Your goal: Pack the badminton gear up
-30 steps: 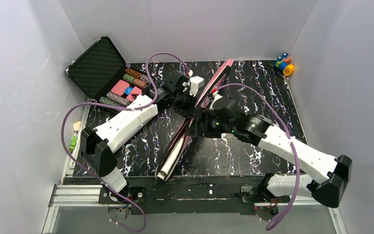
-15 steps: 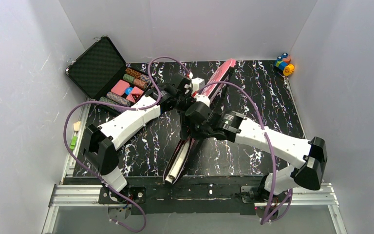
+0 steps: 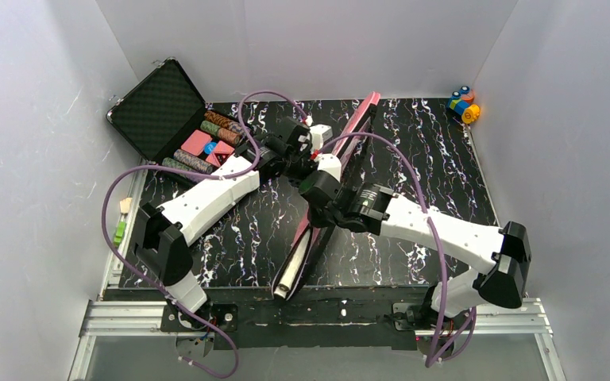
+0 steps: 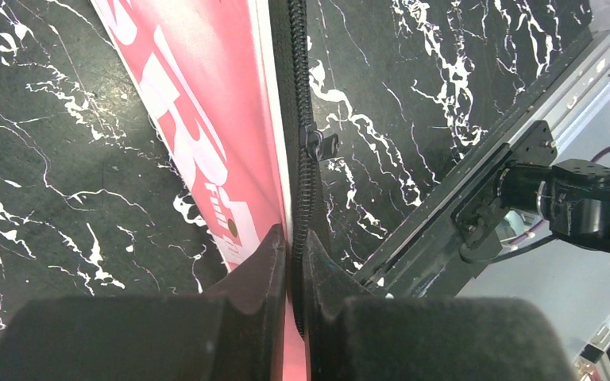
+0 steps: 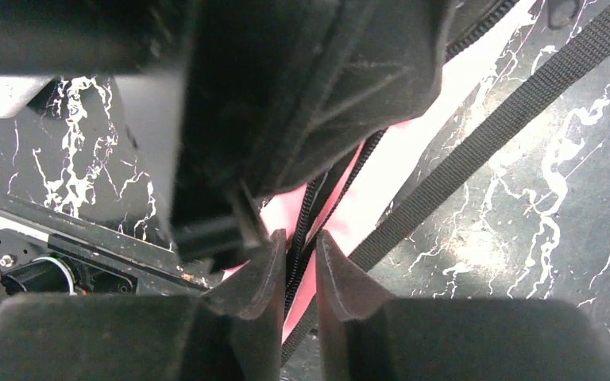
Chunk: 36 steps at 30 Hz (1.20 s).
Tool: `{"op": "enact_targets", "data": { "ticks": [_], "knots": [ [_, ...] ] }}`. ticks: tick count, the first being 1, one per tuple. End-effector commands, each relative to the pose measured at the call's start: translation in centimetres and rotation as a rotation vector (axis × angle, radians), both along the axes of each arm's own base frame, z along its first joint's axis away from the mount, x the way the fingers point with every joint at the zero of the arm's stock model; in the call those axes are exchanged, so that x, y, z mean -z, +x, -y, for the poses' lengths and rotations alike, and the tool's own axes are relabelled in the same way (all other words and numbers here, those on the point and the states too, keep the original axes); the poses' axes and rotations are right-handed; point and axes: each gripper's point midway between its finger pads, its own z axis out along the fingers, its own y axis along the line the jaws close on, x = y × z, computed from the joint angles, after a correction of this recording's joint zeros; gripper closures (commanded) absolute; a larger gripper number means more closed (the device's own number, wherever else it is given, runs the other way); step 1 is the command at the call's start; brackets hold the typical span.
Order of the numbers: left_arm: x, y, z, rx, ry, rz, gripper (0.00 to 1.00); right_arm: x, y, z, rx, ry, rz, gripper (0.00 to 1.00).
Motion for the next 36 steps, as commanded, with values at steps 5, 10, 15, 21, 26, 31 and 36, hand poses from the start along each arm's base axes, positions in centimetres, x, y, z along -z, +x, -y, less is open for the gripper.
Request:
{"op": "enact_targets", "data": {
  "ticks": [5,10,15,21,26,31,36],
  "knots": [
    [-8.0,0.0,-1.0,0.014,-0.176,0.107,0.92,-2.0,0.8,2.5,0.045,-0.003,0.091,0.94],
    [-9.2,0.1,-2.8,0.025,-0.165,0.149,0.36,-2.0,-0.3,3.6,-0.046,-0.057,0.092,0.99],
    [-11.7,-0.2,-5.5,0.098,-0.129,0.263,0.23,-1.9,-1.4,5.6,-0.133,-0.122,0.112,0.99],
    [-13.9,-0.4,-8.8,0.226,-0.088,0.434,0.12,-1.5,-2.0,7.5,-0.203,-0.239,0.181,0.99],
    [-11.3,-0.6,-10.2,0.445,0.054,0.622,0.1,-1.3,-2.4,7.9,-0.268,-0.35,0.257,0.99],
    [-7.8,-1.1,-11.4,0.672,0.153,0.807,0.06,-1.9,-2.7,8.3,-0.285,-0.397,0.347,0.99],
    [-7.0,-2.1,-10.8,0.805,0.134,1.204,0.02,-2.4,-4.0,8.0,-0.366,-0.38,0.438,0.99]
  ]
}}
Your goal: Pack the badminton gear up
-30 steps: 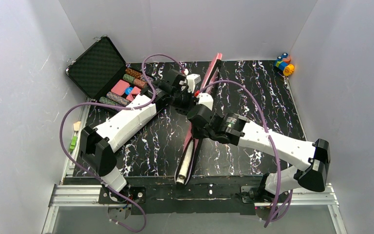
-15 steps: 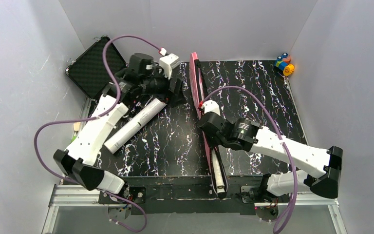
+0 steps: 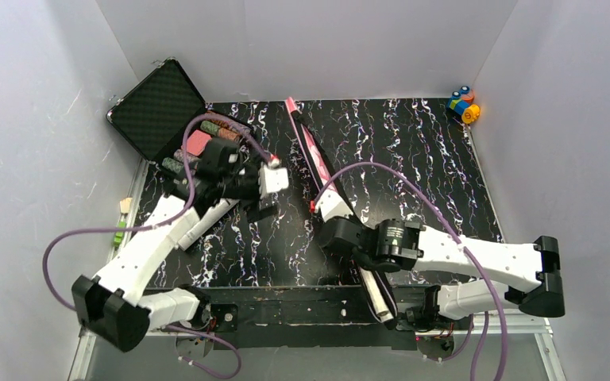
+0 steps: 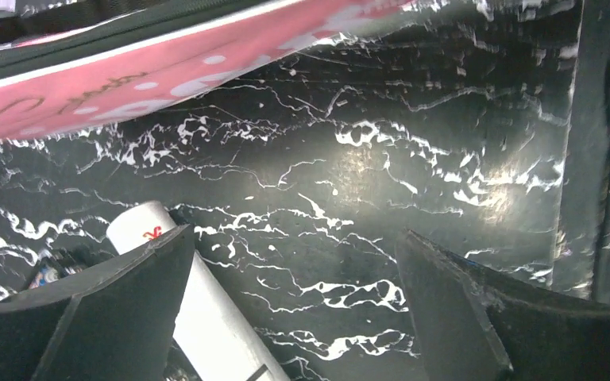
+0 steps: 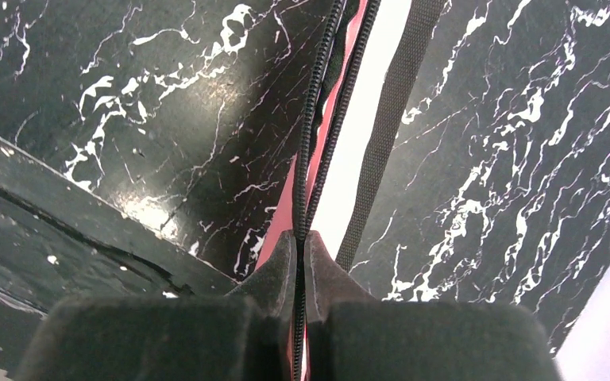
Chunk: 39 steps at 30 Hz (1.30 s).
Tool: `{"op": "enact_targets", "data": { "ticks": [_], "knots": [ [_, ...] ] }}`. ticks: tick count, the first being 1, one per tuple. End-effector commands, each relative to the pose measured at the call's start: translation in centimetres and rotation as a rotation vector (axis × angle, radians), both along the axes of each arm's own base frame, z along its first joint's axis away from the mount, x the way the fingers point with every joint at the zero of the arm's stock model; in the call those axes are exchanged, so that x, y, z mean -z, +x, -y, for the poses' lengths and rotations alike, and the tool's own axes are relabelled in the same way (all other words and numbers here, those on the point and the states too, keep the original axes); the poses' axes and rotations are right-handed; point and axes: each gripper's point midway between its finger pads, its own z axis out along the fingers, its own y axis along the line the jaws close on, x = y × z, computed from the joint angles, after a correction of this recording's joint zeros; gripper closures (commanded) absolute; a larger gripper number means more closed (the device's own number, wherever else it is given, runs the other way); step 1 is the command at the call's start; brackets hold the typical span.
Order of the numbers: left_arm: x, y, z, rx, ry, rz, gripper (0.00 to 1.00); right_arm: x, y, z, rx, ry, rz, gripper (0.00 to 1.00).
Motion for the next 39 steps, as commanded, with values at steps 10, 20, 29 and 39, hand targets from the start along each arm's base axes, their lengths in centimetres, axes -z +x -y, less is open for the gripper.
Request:
{"op": "enact_targets", "data": {
  "ticks": [10,20,29,39],
  "knots": [
    [-5.8,3.3,3.3,0.275,-0.126,0.672,0.02,-2.2,-0.8,0.4,-0.071,0.016,0.144,0.99],
    [-1.5,3.9,5.6,0.476,0.007,0.636,0.02,-1.8,-1.4,0.4,-0.073,-0.044,0.183,0.99],
    [1.9,5.1,6.3,0.573,0.123,0.59,0.32,-1.9,-1.4,0.9,-0.044,-0.023,0.193,0.99],
    [2.7,8.3,7.0,0.61,0.25,0.62,0.44,-1.9,-1.6,0.9,-0.043,-0.02,0.203,0.99]
  ]
}}
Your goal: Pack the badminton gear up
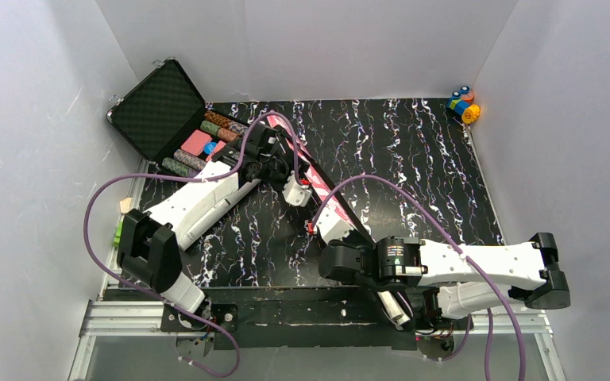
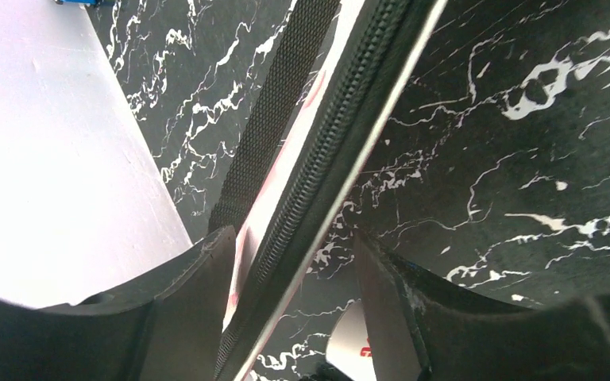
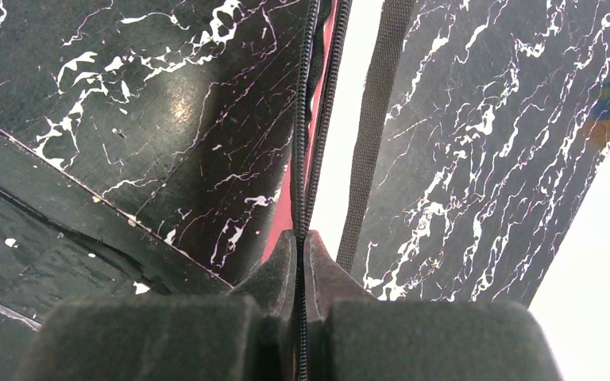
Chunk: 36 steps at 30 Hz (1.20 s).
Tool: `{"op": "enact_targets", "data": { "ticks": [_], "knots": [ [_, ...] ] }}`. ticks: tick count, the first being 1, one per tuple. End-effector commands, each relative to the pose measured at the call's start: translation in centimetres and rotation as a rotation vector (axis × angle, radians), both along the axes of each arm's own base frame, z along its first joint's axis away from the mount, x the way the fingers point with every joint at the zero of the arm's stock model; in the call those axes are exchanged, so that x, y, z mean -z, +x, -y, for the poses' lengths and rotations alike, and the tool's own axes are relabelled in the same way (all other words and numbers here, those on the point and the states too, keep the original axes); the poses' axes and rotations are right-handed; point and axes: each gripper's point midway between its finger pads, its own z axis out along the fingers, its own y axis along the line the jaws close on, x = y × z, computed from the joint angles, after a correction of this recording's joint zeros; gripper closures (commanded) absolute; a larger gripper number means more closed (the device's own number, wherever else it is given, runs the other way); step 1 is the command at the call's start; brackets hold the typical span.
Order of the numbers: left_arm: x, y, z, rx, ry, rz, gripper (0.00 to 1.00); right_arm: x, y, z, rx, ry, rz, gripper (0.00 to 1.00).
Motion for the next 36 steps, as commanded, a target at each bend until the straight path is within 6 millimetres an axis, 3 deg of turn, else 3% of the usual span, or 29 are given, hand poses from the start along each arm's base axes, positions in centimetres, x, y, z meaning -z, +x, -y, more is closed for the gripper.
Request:
{"op": "enact_targets", "data": {
  "ticks": [1,3,4,6,8,12,19,23,27,31,36],
  "knots": [
    [-1.6,0.9,0.4,0.025,0.034,0.065,0.44,-1.5,0.6,0.0,0.039,0.061,0.063,0.99],
    [-1.5,0.9,0.4,0.032,0.043,0.078,0.48,-1.3,0.5,0.1,0.043,0.061,0.062,0.99],
    [-1.5,0.8,0.4,0.034,0.047,0.083,0.55,-1.3,0.5,0.1,0.046,0.064,0.061,0.99],
    [-1.5,0.5,0.3,0.035,0.054,0.09,0.85,-1.2,0.5,0.2,0.05,0.065,0.062,0.99],
    [-1.6,0.4,0.1,0.03,0.058,0.095,1.0,-1.3,0.6,0.3,0.061,0.072,0.069,0.99],
    [-3.1,0.5,0.1,0.002,0.023,0.121,1.0,-2.1,1.3,0.7,0.111,0.11,0.113,0.99],
    [-8.5,0.1,-0.1,-0.032,-0.074,0.257,1.0,-6.7,3.5,3.6,0.398,0.279,0.284,0.99],
    [-12.4,-1.1,-1.3,-0.081,-0.146,0.328,1.0,-7.7,4.2,4.5,0.483,0.327,0.308,0.99],
    [-15.3,-2.0,-3.9,-0.229,-0.185,0.341,1.0,-8.2,5.3,5.1,0.554,0.362,0.288,0.99],
    [-15.5,-3.3,-7.3,-0.392,-0.159,0.307,1.0,-8.7,6.8,4.6,0.552,0.437,0.23,0.98],
    [-13.8,-5.3,-11.5,-0.607,-0.14,0.19,1.0,-10.9,8.3,2.6,0.452,0.645,0.155,0.65]
  ]
}}
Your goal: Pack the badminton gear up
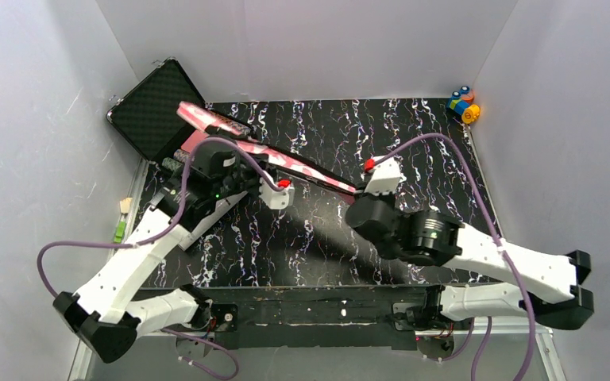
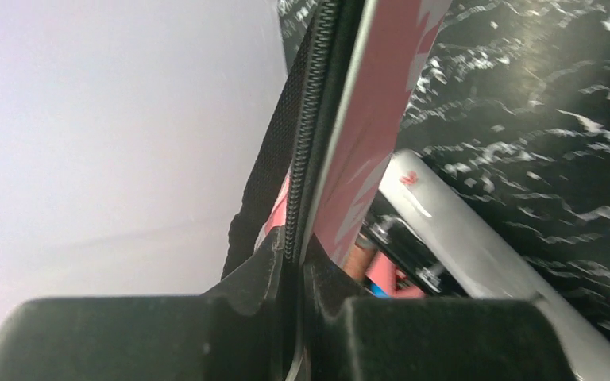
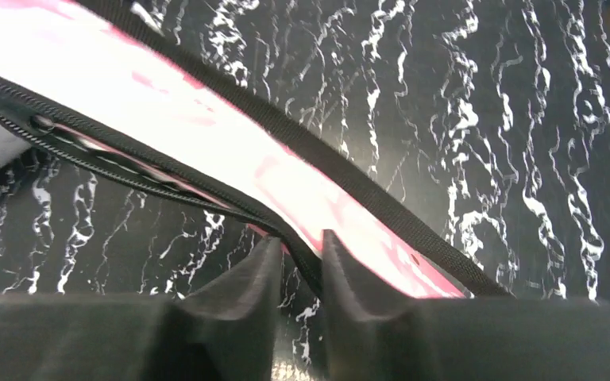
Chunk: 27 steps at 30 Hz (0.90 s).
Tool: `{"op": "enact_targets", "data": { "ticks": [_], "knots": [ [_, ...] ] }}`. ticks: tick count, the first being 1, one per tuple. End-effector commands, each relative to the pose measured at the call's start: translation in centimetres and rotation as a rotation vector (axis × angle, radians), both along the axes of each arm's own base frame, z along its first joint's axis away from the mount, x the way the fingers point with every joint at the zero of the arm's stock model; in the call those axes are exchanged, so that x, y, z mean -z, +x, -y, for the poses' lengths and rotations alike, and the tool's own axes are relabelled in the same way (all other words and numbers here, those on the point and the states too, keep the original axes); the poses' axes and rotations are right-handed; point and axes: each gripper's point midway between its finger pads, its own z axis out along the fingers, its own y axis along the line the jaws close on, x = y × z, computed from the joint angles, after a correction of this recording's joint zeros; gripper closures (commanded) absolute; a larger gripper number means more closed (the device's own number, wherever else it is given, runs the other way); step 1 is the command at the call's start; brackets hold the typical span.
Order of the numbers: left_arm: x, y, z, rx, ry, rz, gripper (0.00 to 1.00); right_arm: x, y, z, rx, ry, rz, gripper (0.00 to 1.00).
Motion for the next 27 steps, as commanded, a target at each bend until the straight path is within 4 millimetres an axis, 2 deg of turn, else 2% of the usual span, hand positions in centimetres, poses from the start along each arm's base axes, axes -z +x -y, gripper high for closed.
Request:
{"op": "enact_targets", "data": {
  "ticks": [1,4,7,13,18,27],
  "knots": [
    [-0.1,-2.6,-4.4,-0.228,-0.112,-0.118,1.0,-3.7,1.7,0.2,-0.052,0.139,0.07,0.59],
    [1.1,-4.4,-4.8,-0.267,-0.16,-0.201,1.0,-4.0,1.5,-0.2,-0.078,0.189,0.014,0.46],
    [1.8,-5.8,-4.6,-0.297,-0.209,-0.272,1.0,-4.4,0.7,-0.9,-0.118,0.258,-0.053,0.41],
    [4.1,-8.0,-3.4,-0.355,-0.25,-0.467,1.0,-5.3,-2.3,-3.4,-0.273,0.489,-0.153,0.32],
    [6.2,-9.0,-2.4,-0.381,-0.228,-0.574,1.0,-6.1,-4.3,-5.9,-0.415,0.635,-0.188,0.31],
    [6.4,-9.0,-1.9,-0.395,-0.241,-0.537,1.0,-3.7,-5.8,-9.8,-0.526,0.692,-0.323,0.33]
  ]
}}
